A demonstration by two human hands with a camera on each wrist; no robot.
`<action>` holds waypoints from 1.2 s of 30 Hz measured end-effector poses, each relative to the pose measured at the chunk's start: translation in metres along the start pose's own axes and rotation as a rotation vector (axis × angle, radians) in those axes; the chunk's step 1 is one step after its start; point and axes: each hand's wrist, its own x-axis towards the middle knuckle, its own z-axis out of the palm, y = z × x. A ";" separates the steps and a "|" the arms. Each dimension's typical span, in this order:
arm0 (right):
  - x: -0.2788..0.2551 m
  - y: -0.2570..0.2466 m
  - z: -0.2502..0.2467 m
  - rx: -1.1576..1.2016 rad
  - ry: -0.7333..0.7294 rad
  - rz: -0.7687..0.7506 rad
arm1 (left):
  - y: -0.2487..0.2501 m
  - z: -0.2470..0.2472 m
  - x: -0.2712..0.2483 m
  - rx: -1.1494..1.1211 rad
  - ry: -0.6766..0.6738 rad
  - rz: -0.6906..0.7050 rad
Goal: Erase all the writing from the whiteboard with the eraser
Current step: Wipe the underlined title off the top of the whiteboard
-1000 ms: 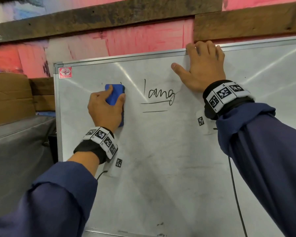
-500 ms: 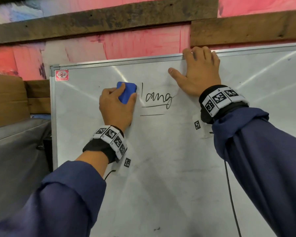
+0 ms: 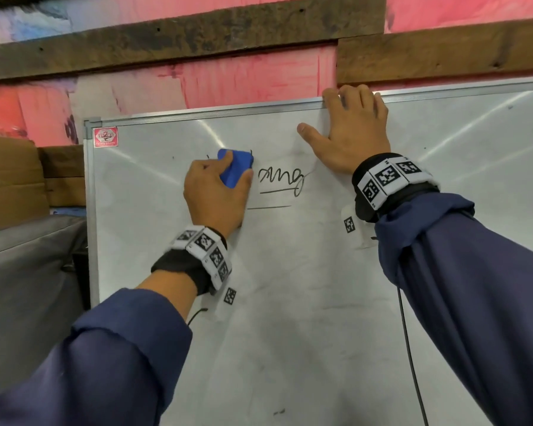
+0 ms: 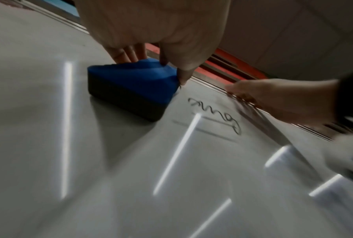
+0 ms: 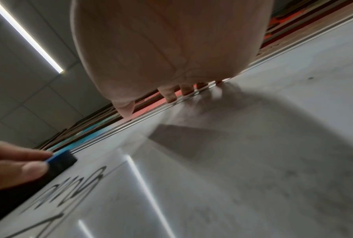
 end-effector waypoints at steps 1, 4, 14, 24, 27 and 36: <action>0.000 0.000 0.000 -0.004 -0.001 -0.004 | 0.004 0.000 0.011 -0.001 0.015 -0.020; 0.000 0.000 -0.001 -0.013 -0.006 -0.015 | 0.006 -0.001 0.030 0.008 0.034 -0.033; 0.001 0.000 0.000 0.003 -0.003 -0.021 | -0.036 -0.021 0.018 0.011 0.098 -0.145; 0.000 0.000 -0.006 0.002 -0.018 -0.029 | -0.081 -0.051 0.054 0.182 0.134 -0.247; 0.000 -0.001 -0.006 0.004 -0.018 -0.021 | -0.086 -0.055 0.063 0.179 0.148 -0.276; -0.001 -0.005 -0.004 0.042 0.002 -0.001 | -0.052 -0.025 0.010 0.070 0.065 -0.106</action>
